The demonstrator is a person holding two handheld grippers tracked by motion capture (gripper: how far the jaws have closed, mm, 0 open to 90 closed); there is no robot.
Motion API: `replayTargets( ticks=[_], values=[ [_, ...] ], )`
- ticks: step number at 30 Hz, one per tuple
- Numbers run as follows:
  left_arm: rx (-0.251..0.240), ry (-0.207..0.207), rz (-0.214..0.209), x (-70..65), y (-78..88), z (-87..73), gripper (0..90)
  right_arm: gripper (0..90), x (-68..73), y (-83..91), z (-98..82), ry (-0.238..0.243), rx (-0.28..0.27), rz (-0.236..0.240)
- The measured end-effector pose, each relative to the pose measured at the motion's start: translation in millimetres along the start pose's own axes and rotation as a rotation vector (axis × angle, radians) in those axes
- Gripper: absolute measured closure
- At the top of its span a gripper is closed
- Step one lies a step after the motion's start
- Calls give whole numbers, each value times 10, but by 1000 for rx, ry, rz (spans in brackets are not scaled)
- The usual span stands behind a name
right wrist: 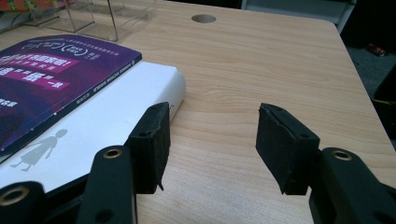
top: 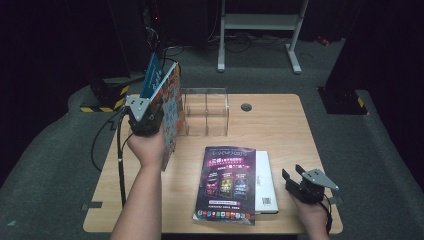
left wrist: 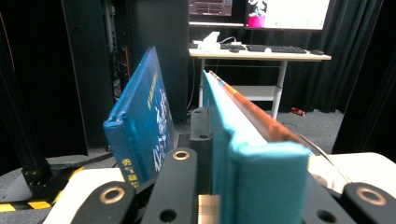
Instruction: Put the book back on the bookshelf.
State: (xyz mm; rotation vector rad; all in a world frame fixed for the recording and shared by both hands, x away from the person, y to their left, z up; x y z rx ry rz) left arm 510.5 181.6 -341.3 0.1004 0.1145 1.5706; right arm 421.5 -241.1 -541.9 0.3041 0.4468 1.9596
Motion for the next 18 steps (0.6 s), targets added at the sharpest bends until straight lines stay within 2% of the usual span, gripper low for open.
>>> replayTargets(
  ticks=[6, 10, 18],
  values=[
    [3, -3, 3, -18, -52, -67, 812, 450, 8, -5, -8, 4, 3, 1],
    [2, 14, 4, -10, -68, -118, 811, 450, 14, -4, -5, 5, 2, 2],
    [24, 5, -8, -10, 15, -176, 806, 450, 33, -10, -7, 8, 2, 8]
  ],
)
Point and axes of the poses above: each handheld gripper's, and its own axes: y roughly backward along the jaws, z roughly out of its top, x roughly to its left, the point moved 10 cm from there along -y, roughly forward along the jaws, and after that the axes turned 5 degrees about z, right-handed, at the moved point
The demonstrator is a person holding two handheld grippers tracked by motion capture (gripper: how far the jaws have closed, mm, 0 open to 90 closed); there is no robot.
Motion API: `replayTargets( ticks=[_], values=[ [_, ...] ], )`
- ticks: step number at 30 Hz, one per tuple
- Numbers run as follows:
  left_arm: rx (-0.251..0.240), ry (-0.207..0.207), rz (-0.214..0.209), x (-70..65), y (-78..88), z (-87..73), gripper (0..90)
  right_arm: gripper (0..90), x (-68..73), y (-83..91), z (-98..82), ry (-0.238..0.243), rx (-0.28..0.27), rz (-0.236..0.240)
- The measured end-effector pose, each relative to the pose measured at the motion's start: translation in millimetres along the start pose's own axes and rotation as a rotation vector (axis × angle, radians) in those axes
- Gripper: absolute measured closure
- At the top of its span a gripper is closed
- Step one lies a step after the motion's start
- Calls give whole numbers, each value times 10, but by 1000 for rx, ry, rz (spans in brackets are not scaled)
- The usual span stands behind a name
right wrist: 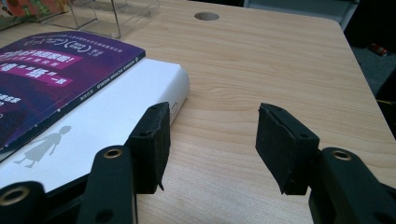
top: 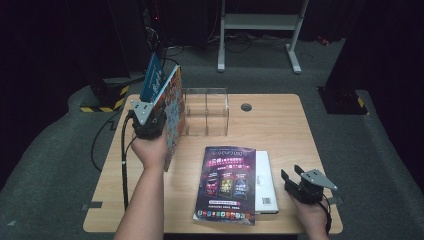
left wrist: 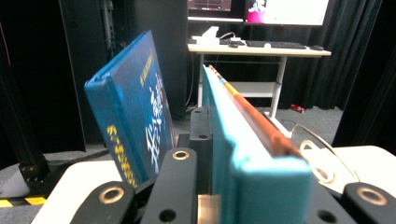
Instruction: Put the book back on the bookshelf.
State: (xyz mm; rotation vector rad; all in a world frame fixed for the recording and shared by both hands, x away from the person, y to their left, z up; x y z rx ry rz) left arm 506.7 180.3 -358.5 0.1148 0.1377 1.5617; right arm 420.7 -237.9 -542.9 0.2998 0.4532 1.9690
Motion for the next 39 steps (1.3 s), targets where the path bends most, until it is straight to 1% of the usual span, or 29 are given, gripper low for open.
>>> replayTargets(
  ticks=[2, 5, 11, 14, 19, 26, 32, 39],
  values=[
    [13, -2, -4, 11, 31, -22, 806, 449, 2, 2, 3, -2, 0, 1],
    [36, 11, -8, 30, 82, -63, 806, 449, 1, 5, 7, -2, -1, 0],
    [87, 13, -11, 76, 175, -138, 806, 449, 21, 11, 10, 0, -1, 4],
    [102, 14, -16, 88, 209, -168, 806, 450, 30, 5, 0, -2, 4, 8],
    [122, 11, -16, 110, 257, -213, 806, 450, 22, -1, -8, -1, 6, 3],
    [114, 2, -18, 95, 313, -266, 805, 450, 12, 7, -1, -1, 2, 0],
    [102, 23, -12, 138, 352, -315, 802, 448, 15, 8, 1, -4, 0, 2],
    [94, 27, -15, 187, 386, -357, 797, 448, 26, 0, -4, 5, 5, 3]
  ],
)
Point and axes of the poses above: each handheld gripper's, and its own axes: y roughly backward along the jaws, z roughly out of its top, x roughly to its left, the point moved 10 cm from there along -y, roughly forward along the jaws, and after that the axes turned 5 degrees about z, right-handed, at the moved point
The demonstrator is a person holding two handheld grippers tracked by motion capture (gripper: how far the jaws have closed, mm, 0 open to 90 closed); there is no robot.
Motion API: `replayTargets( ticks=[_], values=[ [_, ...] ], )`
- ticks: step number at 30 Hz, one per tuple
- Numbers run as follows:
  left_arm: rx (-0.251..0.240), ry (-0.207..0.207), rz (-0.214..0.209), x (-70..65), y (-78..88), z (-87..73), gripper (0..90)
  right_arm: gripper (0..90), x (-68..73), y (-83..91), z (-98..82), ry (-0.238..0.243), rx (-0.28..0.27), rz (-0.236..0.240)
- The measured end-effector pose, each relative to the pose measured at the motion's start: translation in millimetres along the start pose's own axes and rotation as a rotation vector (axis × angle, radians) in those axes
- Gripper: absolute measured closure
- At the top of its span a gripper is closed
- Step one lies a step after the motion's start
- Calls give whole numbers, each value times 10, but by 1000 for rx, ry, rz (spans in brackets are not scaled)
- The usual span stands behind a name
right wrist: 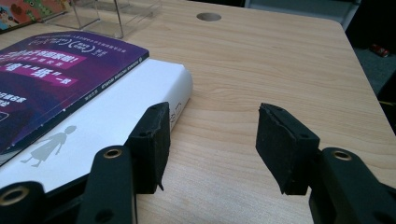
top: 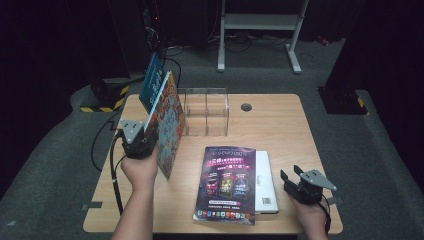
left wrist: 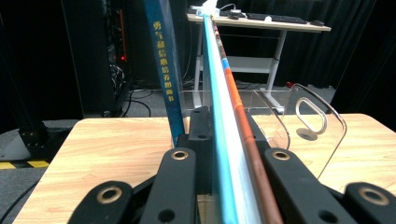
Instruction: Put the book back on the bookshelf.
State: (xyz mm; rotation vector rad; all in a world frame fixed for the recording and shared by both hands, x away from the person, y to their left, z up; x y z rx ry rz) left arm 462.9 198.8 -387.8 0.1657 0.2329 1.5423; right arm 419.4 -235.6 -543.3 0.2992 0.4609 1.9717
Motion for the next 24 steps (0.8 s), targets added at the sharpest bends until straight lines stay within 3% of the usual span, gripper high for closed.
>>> replayTargets(
  ticks=[8, 12, 17, 24],
  values=[
    [-7, -8, -5, 11, -8, -28, 780, 447, 19, -13, -18, 1, 8, 3],
    [-17, -35, -3, -18, -27, -24, 742, 447, 16, -10, -16, -4, 5, 1],
    [-40, -60, 26, -24, -36, -22, 740, 447, 16, -9, -17, -2, 7, 0],
    [-41, -39, 17, -38, -39, -12, 791, 446, 9, -14, -20, -4, 6, 3]
  ],
)
Point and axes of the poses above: each handheld gripper's, and its own axes: y roughly backward along the jaws, z roughly out of its top, x roughly to its left, the point moved 10 cm from there along -y, roughly forward along the jaws, and after that the axes turned 5 degrees about z, right-handed, at the moved point
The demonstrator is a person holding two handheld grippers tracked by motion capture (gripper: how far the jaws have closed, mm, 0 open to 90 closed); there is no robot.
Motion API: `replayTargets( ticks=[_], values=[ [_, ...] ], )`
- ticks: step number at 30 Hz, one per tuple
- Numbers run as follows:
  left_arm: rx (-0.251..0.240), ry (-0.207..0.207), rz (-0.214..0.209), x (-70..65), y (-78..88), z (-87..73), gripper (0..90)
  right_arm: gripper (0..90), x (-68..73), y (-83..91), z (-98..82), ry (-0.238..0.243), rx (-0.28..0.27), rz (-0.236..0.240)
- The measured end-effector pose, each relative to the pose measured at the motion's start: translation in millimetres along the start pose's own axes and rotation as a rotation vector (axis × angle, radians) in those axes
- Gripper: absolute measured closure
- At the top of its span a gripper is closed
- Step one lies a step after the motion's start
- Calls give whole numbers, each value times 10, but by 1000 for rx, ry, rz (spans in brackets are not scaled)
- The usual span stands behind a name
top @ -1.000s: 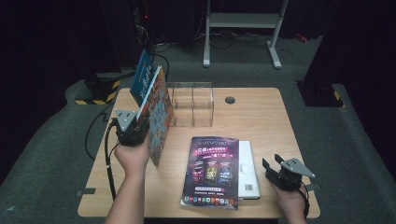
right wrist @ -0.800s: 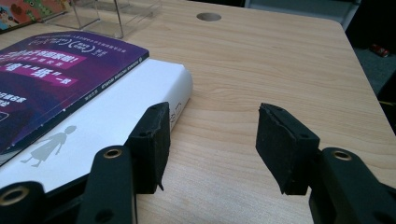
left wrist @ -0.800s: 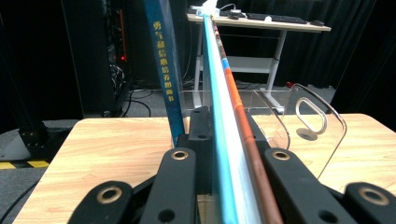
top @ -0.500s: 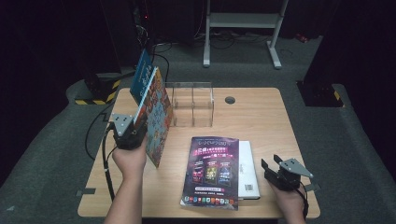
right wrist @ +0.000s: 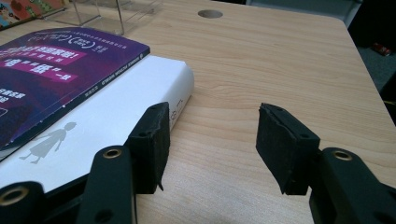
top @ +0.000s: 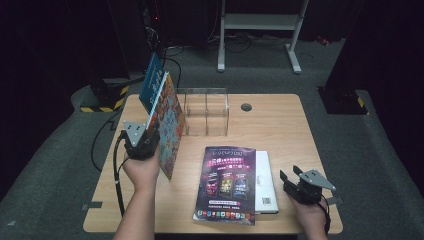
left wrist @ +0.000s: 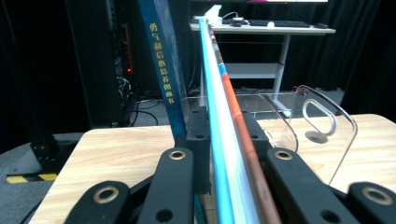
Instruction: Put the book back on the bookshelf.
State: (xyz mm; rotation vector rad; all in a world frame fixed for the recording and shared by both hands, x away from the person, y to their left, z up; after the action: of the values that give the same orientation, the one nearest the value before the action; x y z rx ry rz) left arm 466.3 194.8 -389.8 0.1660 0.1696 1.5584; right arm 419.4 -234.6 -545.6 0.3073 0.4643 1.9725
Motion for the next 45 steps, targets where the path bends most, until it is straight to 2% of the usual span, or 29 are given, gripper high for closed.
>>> replayTargets(
  ticks=[2, 7, 10, 17, 23, 30, 45],
  values=[
    [0, 6, -23, -31, 0, 5, 803, 447, -2, 0, 1, 3, -1, 0],
    [-14, -42, -26, -144, -17, 35, 808, 447, 1, 3, 3, 1, -1, 0],
    [-13, -49, -27, -168, -49, 70, 810, 447, -1, 5, 4, 3, -3, -1],
    [-16, -26, -20, -160, -156, 180, 812, 448, -11, 3, 3, 3, -2, -3],
    [-3, -32, -12, -175, -292, 284, 813, 448, -17, 6, 2, 2, -3, -6],
    [-6, -18, -3, -163, -383, 361, 813, 449, -41, 11, -1, -3, -2, -10],
    [-34, -43, 18, -215, -518, 548, 813, 453, -56, 30, 25, 0, -17, -15]
  ],
)
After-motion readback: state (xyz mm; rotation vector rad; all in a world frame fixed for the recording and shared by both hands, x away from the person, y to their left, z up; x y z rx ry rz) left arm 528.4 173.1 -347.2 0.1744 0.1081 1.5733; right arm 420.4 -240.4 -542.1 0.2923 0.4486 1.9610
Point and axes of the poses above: each handheld gripper's, and its own axes: y roughly backward along the jaws, z roughly out of its top, x roughly to its left, the point moved 10 cm from there along -y, roughly forward along the jaws, and after that the axes turned 5 degrees about z, right-handed, at the moved point
